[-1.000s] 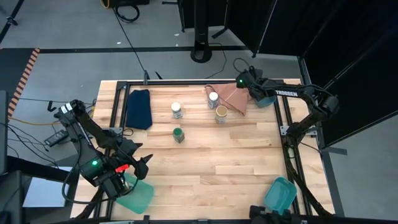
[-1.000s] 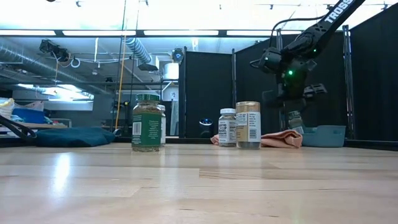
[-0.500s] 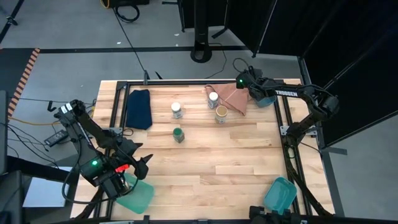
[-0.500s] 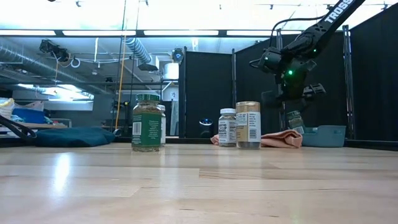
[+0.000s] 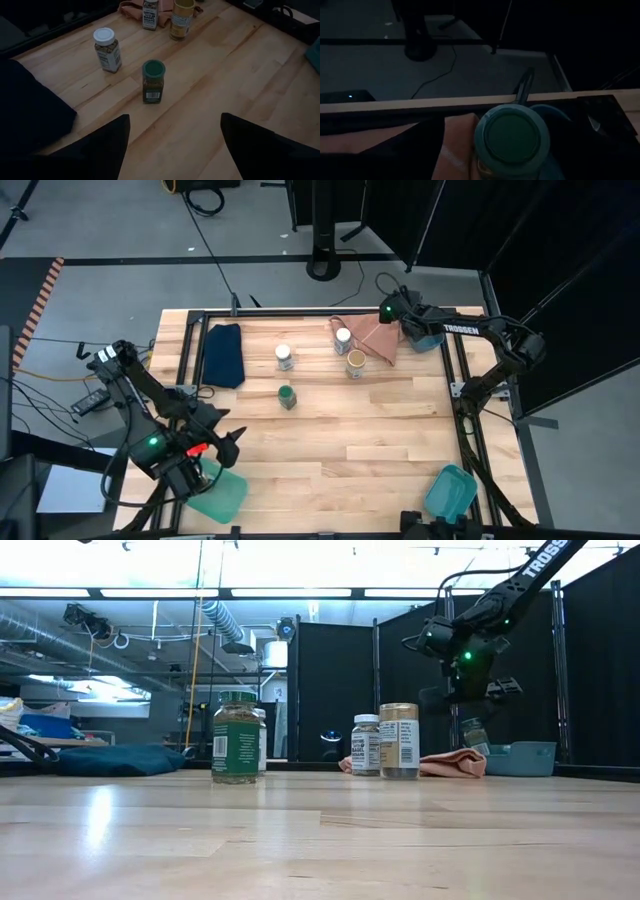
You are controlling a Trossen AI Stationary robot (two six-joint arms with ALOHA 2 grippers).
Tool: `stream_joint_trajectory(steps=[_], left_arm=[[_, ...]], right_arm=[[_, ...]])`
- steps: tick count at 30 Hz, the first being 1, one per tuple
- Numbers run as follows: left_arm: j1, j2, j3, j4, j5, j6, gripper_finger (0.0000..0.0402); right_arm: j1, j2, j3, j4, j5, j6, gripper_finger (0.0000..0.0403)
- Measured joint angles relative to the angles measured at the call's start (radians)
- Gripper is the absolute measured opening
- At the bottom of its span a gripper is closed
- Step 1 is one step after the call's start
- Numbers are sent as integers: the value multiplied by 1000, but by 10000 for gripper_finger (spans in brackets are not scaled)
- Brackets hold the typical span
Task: Sort spices by type
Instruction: Put the right green seasoning bottle into the blue bin
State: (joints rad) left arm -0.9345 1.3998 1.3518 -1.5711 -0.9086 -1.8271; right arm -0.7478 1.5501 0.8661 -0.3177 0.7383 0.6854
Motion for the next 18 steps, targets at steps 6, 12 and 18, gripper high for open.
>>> stream_joint_trajectory(steps=[6, 12, 18], left_arm=[[16, 0, 0, 0, 0, 21, 316], [18, 0, 0, 0, 0, 21, 316], [18, 0, 0, 0, 0, 21, 316]], right_arm=[[0, 0, 0, 2, 0, -50, 350], [-1, -34, 0, 4, 11, -69, 350], [-10, -97, 0, 38, 26, -116, 350]])
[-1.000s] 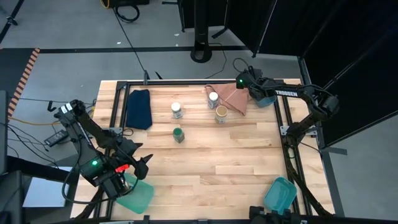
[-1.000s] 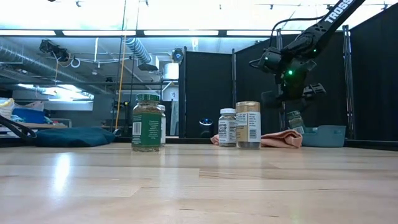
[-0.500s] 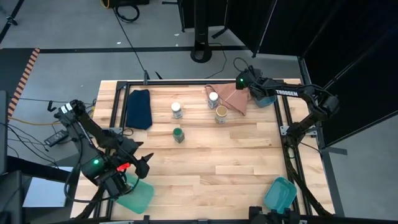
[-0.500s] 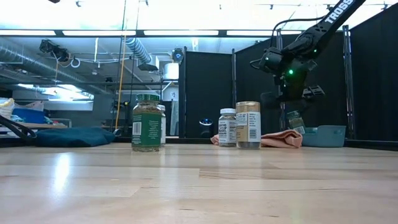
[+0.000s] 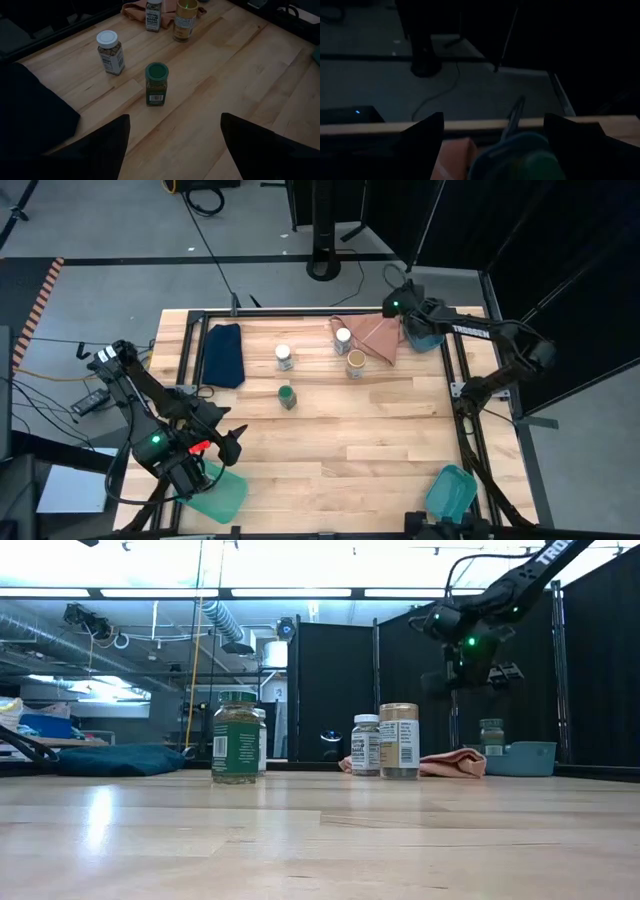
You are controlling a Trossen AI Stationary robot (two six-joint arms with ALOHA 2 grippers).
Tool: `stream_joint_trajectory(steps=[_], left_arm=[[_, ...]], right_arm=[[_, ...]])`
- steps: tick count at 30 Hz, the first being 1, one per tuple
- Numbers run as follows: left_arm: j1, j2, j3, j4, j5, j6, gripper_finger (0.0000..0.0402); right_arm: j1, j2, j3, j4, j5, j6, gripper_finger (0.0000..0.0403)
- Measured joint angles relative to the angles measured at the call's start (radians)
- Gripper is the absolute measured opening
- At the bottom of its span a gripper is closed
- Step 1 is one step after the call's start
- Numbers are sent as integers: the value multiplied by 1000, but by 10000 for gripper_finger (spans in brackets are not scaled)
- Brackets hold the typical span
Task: Sort spices by type
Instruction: Put the right green seasoning bottle into the blue bin, then put the right white seasoning bottle into the green bin
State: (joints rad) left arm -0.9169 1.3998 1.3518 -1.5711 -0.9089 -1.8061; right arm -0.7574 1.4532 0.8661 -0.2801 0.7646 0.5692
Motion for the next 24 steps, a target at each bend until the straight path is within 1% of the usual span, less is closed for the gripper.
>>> stream_joint_trajectory(steps=[2, 5, 7, 12, 14, 15, 16, 18, 22, 24], left_arm=[[0, 0, 0, 0, 0, 0, 316], [0, 0, 0, 0, -12, 1, 316], [0, 0, 0, 0, -15, 14, 316], [9, 0, 0, 0, -23, 23, 316], [9, 0, 0, 0, -28, 23, 316], [9, 0, 0, 0, -36, 23, 316], [9, 0, 0, 0, -40, 23, 316], [9, 0, 0, 0, -42, 23, 316], [9, 0, 0, 0, -48, 23, 316], [9, 0, 0, 0, -48, 23, 316]], right_arm=[[0, -24, 0, 22, -11, -21, 350], [5, -58, 0, 96, -110, -62, 350], [16, -73, 0, 160, -218, -103, 350], [83, -87, 0, 300, -542, -207, 350], [128, -84, 0, 340, -633, -237, 350], [152, -82, 0, 366, -660, -253, 349], [176, -82, 0, 381, -673, -262, 348], [228, -81, 0, 405, -657, -286, 346], [319, -81, 0, 423, -556, -339, 339], [360, -81, 0, 411, -489, -361, 336]])
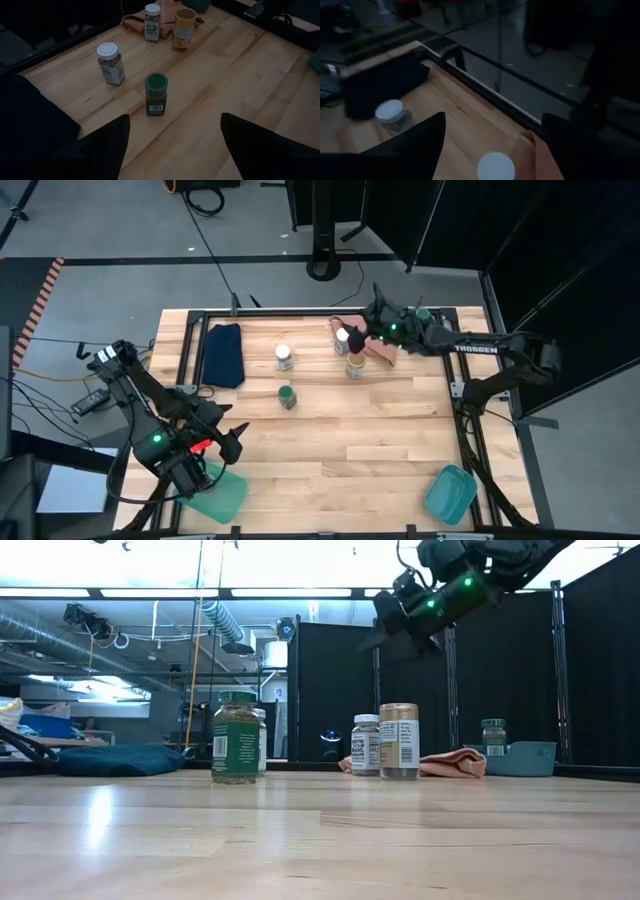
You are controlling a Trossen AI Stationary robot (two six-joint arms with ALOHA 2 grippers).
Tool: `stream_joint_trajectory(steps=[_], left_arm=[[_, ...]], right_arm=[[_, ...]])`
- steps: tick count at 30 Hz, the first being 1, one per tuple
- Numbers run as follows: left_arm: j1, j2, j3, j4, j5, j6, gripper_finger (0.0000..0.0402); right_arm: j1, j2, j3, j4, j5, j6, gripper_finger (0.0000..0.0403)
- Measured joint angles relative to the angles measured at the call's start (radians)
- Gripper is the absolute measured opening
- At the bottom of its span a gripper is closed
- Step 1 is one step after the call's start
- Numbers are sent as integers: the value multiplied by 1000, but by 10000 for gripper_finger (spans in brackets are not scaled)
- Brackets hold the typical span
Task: Sort spices by type
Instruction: Put the right white seasoning bottle into the green bin
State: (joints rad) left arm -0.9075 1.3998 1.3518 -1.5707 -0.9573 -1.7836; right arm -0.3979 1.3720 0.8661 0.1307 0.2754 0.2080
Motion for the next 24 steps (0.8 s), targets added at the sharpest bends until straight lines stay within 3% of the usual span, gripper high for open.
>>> stream_joint_trajectory(steps=[4, 6, 13, 24], left_arm=[[0, 0, 0, 0, 0, 0, 316], [0, 0, 0, 0, 0, 0, 316], [0, 0, 0, 0, -4, 0, 316], [0, 0, 0, 0, 2, 0, 317]], right_arm=[[63, 1, 0, -28, 231, -1, 335], [75, 1, 0, -13, 293, -21, 336], [60, 73, 1, 25, 280, -50, 336], [55, 288, 0, 197, 257, 68, 336]])
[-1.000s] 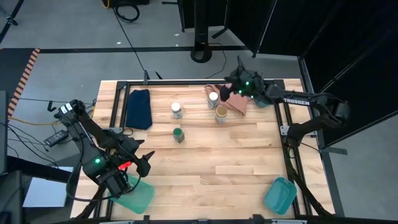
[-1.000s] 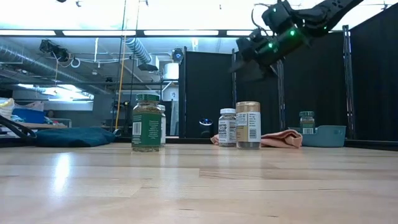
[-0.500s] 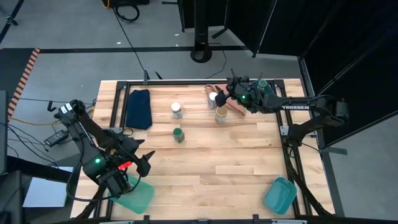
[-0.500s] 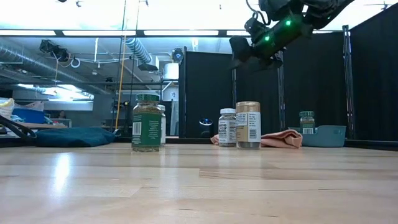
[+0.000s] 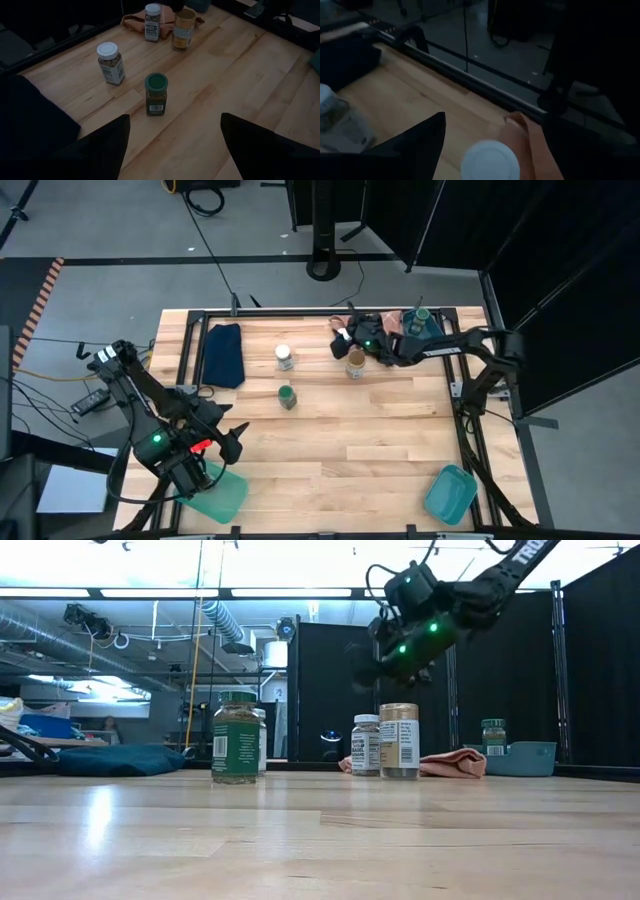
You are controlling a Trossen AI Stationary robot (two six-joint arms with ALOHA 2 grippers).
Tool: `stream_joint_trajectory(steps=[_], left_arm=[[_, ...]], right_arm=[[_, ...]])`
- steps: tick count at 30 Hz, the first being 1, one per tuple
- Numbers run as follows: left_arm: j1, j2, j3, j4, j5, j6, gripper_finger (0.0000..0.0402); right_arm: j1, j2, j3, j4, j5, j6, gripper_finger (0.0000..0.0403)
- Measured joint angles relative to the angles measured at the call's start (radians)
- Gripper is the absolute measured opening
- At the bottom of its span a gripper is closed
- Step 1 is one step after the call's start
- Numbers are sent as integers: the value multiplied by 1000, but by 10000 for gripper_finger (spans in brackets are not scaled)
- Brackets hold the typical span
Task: Sort spices by type
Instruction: Put the right white seasoning bottle into the green bin
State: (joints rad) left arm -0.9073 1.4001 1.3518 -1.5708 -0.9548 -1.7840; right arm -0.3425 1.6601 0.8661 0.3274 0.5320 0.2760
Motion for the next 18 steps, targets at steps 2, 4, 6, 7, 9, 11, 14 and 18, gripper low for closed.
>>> stream_joint_trajectory(steps=[2, 4, 6, 7, 9, 11, 14, 18], left_arm=[[0, 0, 0, 0, 3, 0, 317], [0, 0, 0, 0, 3, 0, 317], [0, 0, 0, 0, 3, 0, 317], [0, 0, 0, 0, 3, 0, 317], [0, 0, 0, 0, 3, 0, 317], [3, 0, 0, 0, 3, 0, 317], [13, 0, 0, 0, 2, 0, 317], [24, 0, 0, 0, 2, 5, 317]], right_arm=[[-6, 17, 0, 1, -1, 11, 336], [-10, 30, 0, 4, -2, 13, 335], [-14, 41, 0, 10, -7, 15, 334], [-17, 42, 0, 6, -19, 20, 334], [-21, 55, 1, 17, -45, 31, 335], [-22, 62, 0, -1, -64, 46, 335], [-22, 74, 0, -7, -80, 48, 332], [-20, 73, 0, -28, -73, 63, 322]])
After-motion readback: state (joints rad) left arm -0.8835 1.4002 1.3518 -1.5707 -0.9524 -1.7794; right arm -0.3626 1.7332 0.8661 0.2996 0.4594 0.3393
